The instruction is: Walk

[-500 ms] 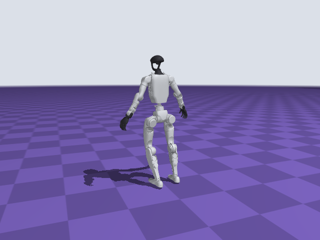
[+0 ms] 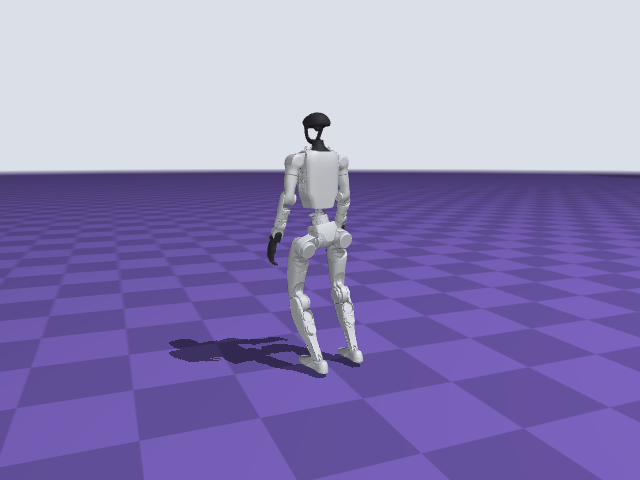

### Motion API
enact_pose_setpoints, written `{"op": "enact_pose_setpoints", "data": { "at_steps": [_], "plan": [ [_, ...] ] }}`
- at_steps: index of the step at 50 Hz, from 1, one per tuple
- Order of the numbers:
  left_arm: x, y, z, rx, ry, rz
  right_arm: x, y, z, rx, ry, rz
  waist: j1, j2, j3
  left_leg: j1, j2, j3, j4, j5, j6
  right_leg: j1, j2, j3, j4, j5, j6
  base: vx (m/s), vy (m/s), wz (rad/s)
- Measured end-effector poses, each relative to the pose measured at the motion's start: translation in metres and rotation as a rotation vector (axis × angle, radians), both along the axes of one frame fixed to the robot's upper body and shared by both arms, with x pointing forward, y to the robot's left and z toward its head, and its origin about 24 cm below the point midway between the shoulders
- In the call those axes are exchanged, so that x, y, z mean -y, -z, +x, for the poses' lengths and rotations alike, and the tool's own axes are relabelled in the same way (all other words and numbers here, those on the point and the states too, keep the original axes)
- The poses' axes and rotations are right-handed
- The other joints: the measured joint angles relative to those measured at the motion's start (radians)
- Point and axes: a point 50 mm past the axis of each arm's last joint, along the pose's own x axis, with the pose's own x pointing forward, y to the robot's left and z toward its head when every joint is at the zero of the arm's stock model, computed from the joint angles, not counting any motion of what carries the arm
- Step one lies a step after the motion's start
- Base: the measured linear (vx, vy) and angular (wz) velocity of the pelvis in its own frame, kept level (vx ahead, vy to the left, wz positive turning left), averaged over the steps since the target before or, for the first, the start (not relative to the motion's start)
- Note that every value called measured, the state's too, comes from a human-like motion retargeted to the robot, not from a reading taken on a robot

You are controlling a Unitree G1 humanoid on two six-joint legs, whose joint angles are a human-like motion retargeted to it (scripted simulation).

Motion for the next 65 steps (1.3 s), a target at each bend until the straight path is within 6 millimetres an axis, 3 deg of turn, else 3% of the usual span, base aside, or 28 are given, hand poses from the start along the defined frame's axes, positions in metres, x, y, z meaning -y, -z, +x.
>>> {"op": "enact_pose_setpoints", "data": {
  "at_steps": [14,22,28,35,40,45,48,50,53,55,60,62,65],
  "plan": [
    [-0.012,-0.002,-0.004,-0.011,0.078,0.058,-0.01,0.005,-0.013,-0.047,-0.05,-0.001,-0.019,-0.075,-0.021,0.001,-0.08,0.004,-0.049,0.028,0.008,-0.085,-0.091,0.001,0.167,-0.106,-0.006,0.01,-0.02,0.09],
    [-0.027,-0.006,-0.007,0.011,0.044,0.118,-0.008,0.003,-0.008,0.001,-0.035,-0.032,-0.023,-0.119,-0.019,-0.016,-0.089,0.003,-0.004,0.01,0.012,-0.115,-0.105,0.005,0.247,-0.176,-0.023,0.05,-0.09,0.04],
    [-0.02,-0.005,-0.009,0.043,-0.035,0.12,-0.006,0.001,-0.005,0.049,-0.031,-0.079,0.001,-0.123,0.011,-0.102,-0.03,0.021,0.238,0.013,0.022,-0.107,-0.066,0.009,0.299,-0.231,-0.059,0.1,-0.08,-0.15],
    [-0.012,0.001,-0.032,0.001,-0.122,0.132,-0.008,-0.002,0.002,0.092,-0.074,-0.149,0.086,-0.085,0.054,-0.374,0.061,-0.012,0.639,0.029,0.066,-0.037,0.044,0.028,0.273,-0.255,-0.088,0.24,0.01,-0.28],
    [-0.01,0.004,-0.052,-0.051,-0.196,0.132,-0.009,-0.007,0.018,0.14,-0.138,-0.184,0.095,-0.155,0.056,-0.519,-0.029,0.038,0.444,0.053,0.052,0.014,-0.021,0.059,0.258,-0.321,-0.07,0.48,0.14,0.19],
    [-0.019,0.004,-0.068,-0.088,-0.263,0.149,-0.007,-0.013,0.033,0.185,-0.192,-0.213,0.083,-0.228,0.041,-0.552,-0.13,0.085,0.175,0.114,0.029,0.04,-0.132,0.058,0.339,-0.375,-0.041,0.61,0.2,0.27],
    [-0.023,0.003,-0.075,-0.105,-0.285,0.153,-0.003,-0.013,0.03,0.186,-0.177,-0.217,0.06,-0.277,0.028,-0.523,-0.21,0.126,0.184,0.148,0.054,0.053,-0.196,0.116,0.473,-0.375,-0.001,0.69,0.22,0.64],
    [-0.024,0.003,-0.077,-0.112,-0.285,0.154,-0.001,-0.012,0.024,0.174,-0.157,-0.21,0.033,-0.312,0.017,-0.489,-0.278,0.15,0.205,0.155,0.084,0.054,-0.241,0.157,0.594,-0.307,0.041,0.7,0.18,0.87],
    [-0.027,0.002,-0.069,-0.099,-0.255,0.152,-0.001,-0.01,0.015,0.15,-0.125,-0.169,-0.028,-0.388,0.02,-0.382,-0.422,0.184,0.143,0.138,0.14,-0.008,-0.363,0.22,0.87,-0.054,0.1,0.67,0.12,0.79],
    [-0.03,0.001,-0.054,-0.068,-0.211,0.155,-0.003,-0.009,0.015,0.145,-0.115,-0.142,-0.068,-0.411,0.025,-0.297,-0.487,0.176,0.085,0.117,0.164,-0.096,-0.408,0.256,1.044,0.054,0.09,0.68,0.08,0.41],
    [-0.037,-0.009,0.003,0.037,-0.048,0.193,-0.004,-0.01,0.014,0.159,-0.096,-0.123,-0.161,-0.371,0.046,-0.013,-0.525,0.074,-0.097,0.063,0.152,-0.365,-0.407,0.26,1.186,-0.091,-0.031,0.69,0.04,0.12],
    [-0.037,-0.016,0.028,0.092,0.018,0.213,-0.001,-0.009,0.009,0.153,-0.078,-0.128,-0.191,-0.332,0.059,0.095,-0.503,0.028,-0.13,0.031,0.135,-0.448,-0.372,0.223,1.096,-0.146,-0.047,0.71,-0.02,0.16],
    [-0.037,-0.029,0.067,0.19,0.108,0.243,0.007,-0.007,-0.002,0.124,-0.036,-0.143,-0.217,-0.267,0.086,0.235,-0.439,-0.027,-0.139,-0.014,0.109,-0.524,-0.281,0.171,0.843,-0.164,-0.023,0.72,-0.05,0.21]
  ]
}}
